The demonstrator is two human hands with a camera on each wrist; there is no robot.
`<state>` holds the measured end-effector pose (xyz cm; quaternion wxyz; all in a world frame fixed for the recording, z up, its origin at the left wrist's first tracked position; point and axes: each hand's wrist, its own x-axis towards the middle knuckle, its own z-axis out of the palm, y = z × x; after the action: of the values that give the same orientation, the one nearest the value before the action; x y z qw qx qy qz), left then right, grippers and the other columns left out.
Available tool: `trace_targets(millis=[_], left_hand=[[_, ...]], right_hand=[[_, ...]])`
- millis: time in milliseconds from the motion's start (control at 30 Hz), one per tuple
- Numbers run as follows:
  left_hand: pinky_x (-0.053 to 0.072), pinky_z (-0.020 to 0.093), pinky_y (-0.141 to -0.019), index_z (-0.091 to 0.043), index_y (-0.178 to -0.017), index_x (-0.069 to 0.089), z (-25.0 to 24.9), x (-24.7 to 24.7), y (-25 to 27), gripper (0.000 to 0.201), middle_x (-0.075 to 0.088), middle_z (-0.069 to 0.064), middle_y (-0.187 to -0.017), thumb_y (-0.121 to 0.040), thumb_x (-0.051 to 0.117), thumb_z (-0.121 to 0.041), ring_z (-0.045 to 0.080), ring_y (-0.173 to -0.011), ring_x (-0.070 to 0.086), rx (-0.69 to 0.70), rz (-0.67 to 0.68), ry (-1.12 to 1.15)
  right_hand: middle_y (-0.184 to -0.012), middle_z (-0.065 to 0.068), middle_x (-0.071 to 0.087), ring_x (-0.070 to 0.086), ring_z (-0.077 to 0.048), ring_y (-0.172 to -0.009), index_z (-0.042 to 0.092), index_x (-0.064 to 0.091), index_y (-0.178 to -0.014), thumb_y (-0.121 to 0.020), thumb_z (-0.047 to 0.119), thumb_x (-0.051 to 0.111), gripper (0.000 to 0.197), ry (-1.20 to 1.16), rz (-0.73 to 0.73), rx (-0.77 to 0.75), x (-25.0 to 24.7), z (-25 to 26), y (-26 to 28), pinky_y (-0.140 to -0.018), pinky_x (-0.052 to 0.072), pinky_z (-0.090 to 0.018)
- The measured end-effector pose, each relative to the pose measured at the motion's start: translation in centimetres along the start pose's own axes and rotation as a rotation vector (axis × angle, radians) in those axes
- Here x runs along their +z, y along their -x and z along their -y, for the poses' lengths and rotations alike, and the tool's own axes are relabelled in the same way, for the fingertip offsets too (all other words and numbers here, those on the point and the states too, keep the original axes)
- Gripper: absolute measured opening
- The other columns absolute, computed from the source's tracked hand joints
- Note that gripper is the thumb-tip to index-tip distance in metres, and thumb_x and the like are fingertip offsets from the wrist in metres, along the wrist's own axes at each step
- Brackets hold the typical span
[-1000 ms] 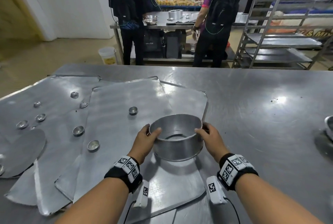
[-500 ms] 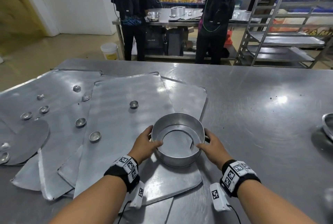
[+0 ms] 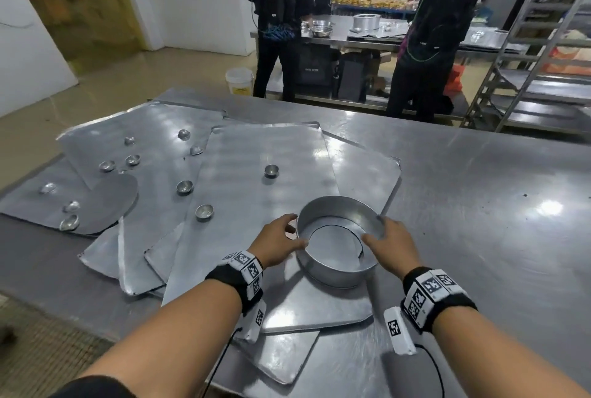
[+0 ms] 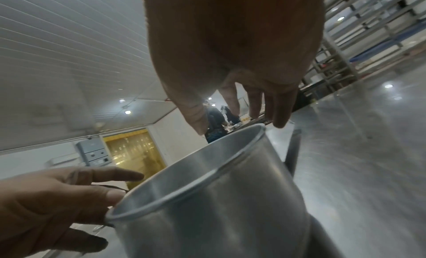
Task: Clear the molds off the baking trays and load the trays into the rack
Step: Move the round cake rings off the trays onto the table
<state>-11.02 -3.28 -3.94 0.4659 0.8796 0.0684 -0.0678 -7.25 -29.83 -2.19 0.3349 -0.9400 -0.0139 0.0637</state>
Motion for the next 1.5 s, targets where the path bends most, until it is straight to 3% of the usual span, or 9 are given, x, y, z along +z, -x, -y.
trace_targets(millis=[233,533,667,833,1133,1200,1300,1400,1500], left_hand=[[0.053,0.025,-0.076,-0.023,-0.127,0.063,4.8,-6.0,1.4,0.045,0.071,-0.006,-0.096,-0.086,0.073,-0.035,0.011,-0.085,0.069,-0.029,-0.163,0.020],[0.055,0.031,-0.062,-0.029,-0.095,0.067,16.5,-20.7,3.9,0.011,0.070,0.000,-0.070,-0.085,0.073,-0.033,0.015,-0.061,0.065,-0.176,-0.478,0.128],[0.052,0.031,-0.067,-0.025,-0.094,0.068,22.3,-27.2,4.6,0.012,0.068,0.000,-0.071,-0.086,0.074,-0.031,0.019,-0.068,0.066,-0.254,-0.581,0.151],[0.042,0.019,-0.076,-0.015,-0.104,0.072,28.4,-33.1,4.7,0.019,0.068,-0.005,-0.088,-0.087,0.070,-0.021,0.012,-0.088,0.064,-0.350,-0.636,0.135],[0.050,0.031,-0.088,-0.013,-0.110,0.068,35.0,-40.6,1.5,0.028,0.069,0.005,-0.100,-0.083,0.070,-0.024,0.024,-0.092,0.066,-0.382,-0.693,0.030],[0.050,0.033,-0.092,-0.013,-0.118,0.065,35.8,-41.9,0.3,0.037,0.067,0.007,-0.112,-0.084,0.071,-0.025,0.023,-0.098,0.064,-0.375,-0.646,0.014],[0.046,0.032,-0.098,-0.015,-0.132,0.058,37.0,-43.6,-1.6,0.051,0.061,0.009,-0.126,-0.085,0.072,-0.030,0.024,-0.113,0.060,-0.405,-0.511,-0.005],[0.045,0.034,-0.102,-0.017,-0.138,0.052,37.7,-45.0,-3.2,0.061,0.057,0.012,-0.133,-0.084,0.074,-0.034,0.027,-0.119,0.058,-0.398,-0.401,-0.035],[0.042,0.034,-0.104,-0.015,-0.144,0.044,38.2,-45.8,-4.4,0.071,0.052,0.014,-0.140,-0.084,0.074,-0.036,0.030,-0.126,0.053,-0.400,-0.345,-0.069]], right_hand=[[-0.121,0.004,0.067,0.059,-0.017,-0.114,0.021,0.066,-0.120,-0.091,0.034,0.064,0.032,0.006,-0.023,-0.253,4.0,10.5,-0.2,-0.091,0.041,-0.027],[-0.095,0.009,0.072,0.066,-0.008,-0.087,0.026,0.070,-0.107,-0.087,0.040,0.067,0.025,-0.136,0.142,-0.368,17.6,27.0,-1.8,-0.085,0.054,-0.034],[-0.093,0.009,0.072,0.068,-0.011,-0.085,0.026,0.071,-0.107,-0.086,0.041,0.067,0.026,-0.142,0.229,-0.384,24.5,33.6,-2.7,-0.083,0.056,-0.034],[-0.096,0.008,0.067,0.066,-0.014,-0.094,0.021,0.069,-0.112,-0.088,0.038,0.068,0.029,-0.079,0.312,-0.366,31.5,39.5,-4.1,-0.088,0.052,-0.032],[-0.112,-0.005,0.069,0.065,-0.020,-0.100,0.015,0.058,-0.129,-0.087,0.041,0.067,0.050,-0.032,0.393,-0.185,39.3,43.6,-6.5,-0.089,0.052,-0.035],[-0.112,-0.004,0.069,0.064,-0.019,-0.097,0.015,0.054,-0.134,-0.087,0.042,0.067,0.056,-0.040,0.406,-0.139,40.6,43.6,-6.9,-0.085,0.050,-0.032],[-0.113,-0.004,0.069,0.064,-0.022,-0.103,0.016,0.051,-0.138,-0.084,0.043,0.068,0.062,-0.056,0.411,-0.068,42.2,43.6,-7.4,-0.091,0.051,-0.036],[-0.111,-0.005,0.071,0.062,-0.024,-0.110,0.016,0.051,-0.138,-0.087,0.039,0.069,0.059,-0.037,0.400,-0.051,43.1,43.7,-7.9,-0.091,0.047,-0.033],[-0.098,0.000,0.069,0.062,-0.021,-0.101,0.016,0.055,-0.134,-0.088,0.033,0.068,0.050,-0.057,0.381,-0.048,43.8,43.8,-8.4,-0.083,0.044,-0.029]])
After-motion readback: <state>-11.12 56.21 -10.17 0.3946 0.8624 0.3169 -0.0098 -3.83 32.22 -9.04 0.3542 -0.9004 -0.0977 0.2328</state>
